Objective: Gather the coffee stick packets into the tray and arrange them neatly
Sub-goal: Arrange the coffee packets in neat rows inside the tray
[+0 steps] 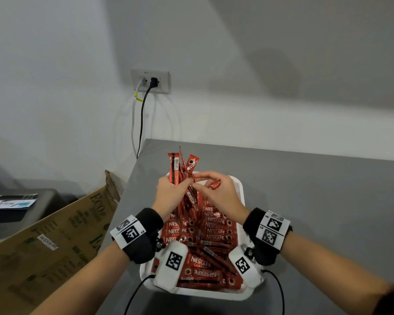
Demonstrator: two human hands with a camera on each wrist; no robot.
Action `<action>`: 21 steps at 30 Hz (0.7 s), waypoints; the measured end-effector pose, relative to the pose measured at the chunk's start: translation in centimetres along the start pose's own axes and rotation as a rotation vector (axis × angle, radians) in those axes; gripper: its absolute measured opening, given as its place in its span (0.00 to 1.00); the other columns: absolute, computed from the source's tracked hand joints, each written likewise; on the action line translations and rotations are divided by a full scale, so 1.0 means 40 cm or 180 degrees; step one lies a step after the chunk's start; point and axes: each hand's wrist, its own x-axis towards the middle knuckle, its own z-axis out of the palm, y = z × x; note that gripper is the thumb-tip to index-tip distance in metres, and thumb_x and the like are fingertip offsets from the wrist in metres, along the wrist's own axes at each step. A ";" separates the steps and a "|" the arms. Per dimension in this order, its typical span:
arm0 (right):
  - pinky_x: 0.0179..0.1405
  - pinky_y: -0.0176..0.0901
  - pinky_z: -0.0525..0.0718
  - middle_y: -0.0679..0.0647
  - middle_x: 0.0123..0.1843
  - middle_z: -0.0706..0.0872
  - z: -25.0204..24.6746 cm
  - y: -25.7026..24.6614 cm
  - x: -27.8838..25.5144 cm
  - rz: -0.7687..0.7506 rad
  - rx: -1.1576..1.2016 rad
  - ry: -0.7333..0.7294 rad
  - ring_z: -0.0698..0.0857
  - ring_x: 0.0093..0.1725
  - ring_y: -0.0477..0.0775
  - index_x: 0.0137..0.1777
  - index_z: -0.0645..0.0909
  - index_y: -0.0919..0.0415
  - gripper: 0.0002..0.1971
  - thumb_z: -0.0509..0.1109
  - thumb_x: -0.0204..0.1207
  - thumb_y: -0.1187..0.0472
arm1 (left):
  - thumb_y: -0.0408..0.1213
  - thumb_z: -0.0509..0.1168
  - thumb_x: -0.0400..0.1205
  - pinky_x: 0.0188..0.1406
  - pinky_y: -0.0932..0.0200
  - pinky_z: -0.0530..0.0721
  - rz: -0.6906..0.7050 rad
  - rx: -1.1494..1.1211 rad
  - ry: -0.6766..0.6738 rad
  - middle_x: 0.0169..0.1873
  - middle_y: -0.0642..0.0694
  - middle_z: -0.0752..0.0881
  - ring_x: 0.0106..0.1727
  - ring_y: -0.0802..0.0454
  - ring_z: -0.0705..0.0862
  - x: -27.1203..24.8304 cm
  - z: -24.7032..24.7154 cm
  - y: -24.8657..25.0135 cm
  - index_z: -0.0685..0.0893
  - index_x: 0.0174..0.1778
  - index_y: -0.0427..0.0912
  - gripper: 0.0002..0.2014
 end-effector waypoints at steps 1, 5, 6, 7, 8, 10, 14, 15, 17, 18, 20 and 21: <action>0.36 0.24 0.79 0.44 0.44 0.89 -0.002 0.001 0.002 0.0004 -0.0052 -0.0065 0.84 0.31 0.35 0.53 0.86 0.62 0.09 0.76 0.73 0.66 | 0.33 0.69 0.76 0.48 0.50 0.87 -0.0028 -0.0008 -0.0042 0.45 0.33 0.88 0.46 0.41 0.88 0.003 -0.002 -0.003 0.84 0.50 0.31 0.10; 0.37 0.24 0.81 0.44 0.41 0.88 -0.030 0.026 0.029 0.0182 -0.0391 -0.0154 0.85 0.35 0.33 0.49 0.87 0.61 0.07 0.77 0.71 0.66 | 0.35 0.70 0.76 0.42 0.60 0.85 -0.0192 0.0058 -0.0512 0.47 0.39 0.89 0.45 0.47 0.89 0.007 -0.011 -0.010 0.82 0.55 0.33 0.14; 0.38 0.26 0.81 0.44 0.40 0.88 -0.046 0.032 0.044 0.0267 -0.0470 -0.0192 0.85 0.35 0.34 0.48 0.88 0.61 0.06 0.77 0.71 0.65 | 0.35 0.70 0.76 0.43 0.57 0.85 -0.0187 0.0122 -0.0458 0.45 0.38 0.88 0.45 0.46 0.88 0.010 -0.016 -0.011 0.82 0.53 0.32 0.13; 0.38 0.27 0.82 0.45 0.40 0.88 -0.064 0.039 0.064 0.0393 -0.0570 -0.0259 0.86 0.35 0.36 0.49 0.88 0.60 0.06 0.76 0.72 0.63 | 0.35 0.70 0.77 0.46 0.52 0.86 -0.0192 0.0156 -0.0356 0.44 0.36 0.87 0.44 0.43 0.87 0.014 -0.021 -0.012 0.81 0.50 0.31 0.11; 0.36 0.27 0.80 0.47 0.41 0.88 -0.083 0.045 0.085 0.0547 -0.0788 -0.0373 0.85 0.35 0.38 0.50 0.88 0.60 0.07 0.75 0.73 0.62 | 0.34 0.69 0.77 0.49 0.49 0.85 -0.0209 0.0168 -0.0270 0.43 0.34 0.86 0.44 0.40 0.86 0.019 -0.026 -0.014 0.81 0.47 0.31 0.09; 0.31 0.25 0.77 0.50 0.46 0.87 -0.115 0.057 0.129 0.0786 -0.1560 -0.0752 0.82 0.37 0.40 0.53 0.88 0.62 0.09 0.74 0.75 0.62 | 0.33 0.69 0.77 0.52 0.46 0.84 -0.0259 0.0173 -0.0231 0.43 0.32 0.85 0.45 0.38 0.85 0.024 -0.035 -0.015 0.81 0.47 0.33 0.08; 0.27 0.28 0.81 0.54 0.51 0.87 -0.116 0.093 0.190 0.0850 -0.2716 -0.1506 0.84 0.37 0.47 0.56 0.86 0.64 0.09 0.70 0.77 0.66 | 0.34 0.69 0.77 0.55 0.43 0.84 -0.0223 0.0327 -0.0311 0.47 0.27 0.85 0.50 0.31 0.85 0.026 -0.039 -0.022 0.81 0.50 0.26 0.13; 0.35 0.33 0.85 0.55 0.52 0.87 -0.108 0.102 0.200 0.0845 -0.2860 -0.1604 0.86 0.42 0.51 0.55 0.86 0.64 0.09 0.71 0.76 0.67 | 0.34 0.69 0.77 0.55 0.42 0.84 -0.0217 0.0347 -0.0309 0.47 0.26 0.85 0.50 0.30 0.85 0.026 -0.039 -0.021 0.81 0.50 0.26 0.14; 0.48 0.45 0.87 0.57 0.52 0.89 -0.093 0.117 0.216 0.0843 -0.2965 -0.1737 0.87 0.48 0.56 0.51 0.88 0.64 0.09 0.72 0.72 0.71 | 0.35 0.69 0.77 0.55 0.41 0.84 -0.0235 0.0330 -0.0311 0.48 0.26 0.85 0.51 0.30 0.85 0.031 -0.043 -0.020 0.81 0.51 0.25 0.15; 0.51 0.48 0.87 0.57 0.51 0.89 -0.086 0.121 0.221 0.0820 -0.3019 -0.1780 0.87 0.48 0.56 0.48 0.88 0.63 0.09 0.73 0.70 0.72 | 0.35 0.69 0.77 0.55 0.42 0.84 -0.0255 0.0310 -0.0305 0.48 0.26 0.85 0.51 0.30 0.85 0.034 -0.046 -0.019 0.81 0.51 0.25 0.15; 0.51 0.49 0.87 0.56 0.48 0.90 -0.077 0.126 0.230 0.0750 -0.3186 -0.1857 0.87 0.48 0.55 0.46 0.89 0.62 0.08 0.74 0.69 0.72 | 0.35 0.69 0.77 0.56 0.42 0.85 -0.0294 0.0288 -0.0294 0.48 0.28 0.86 0.51 0.31 0.86 0.039 -0.054 -0.019 0.81 0.52 0.25 0.15; 0.51 0.48 0.87 0.55 0.48 0.90 -0.073 0.129 0.233 0.0711 -0.3277 -0.1877 0.87 0.48 0.55 0.45 0.89 0.61 0.08 0.74 0.68 0.71 | 0.35 0.69 0.77 0.56 0.41 0.85 -0.0305 0.0290 -0.0289 0.49 0.27 0.86 0.51 0.31 0.86 0.041 -0.056 -0.021 0.81 0.53 0.25 0.16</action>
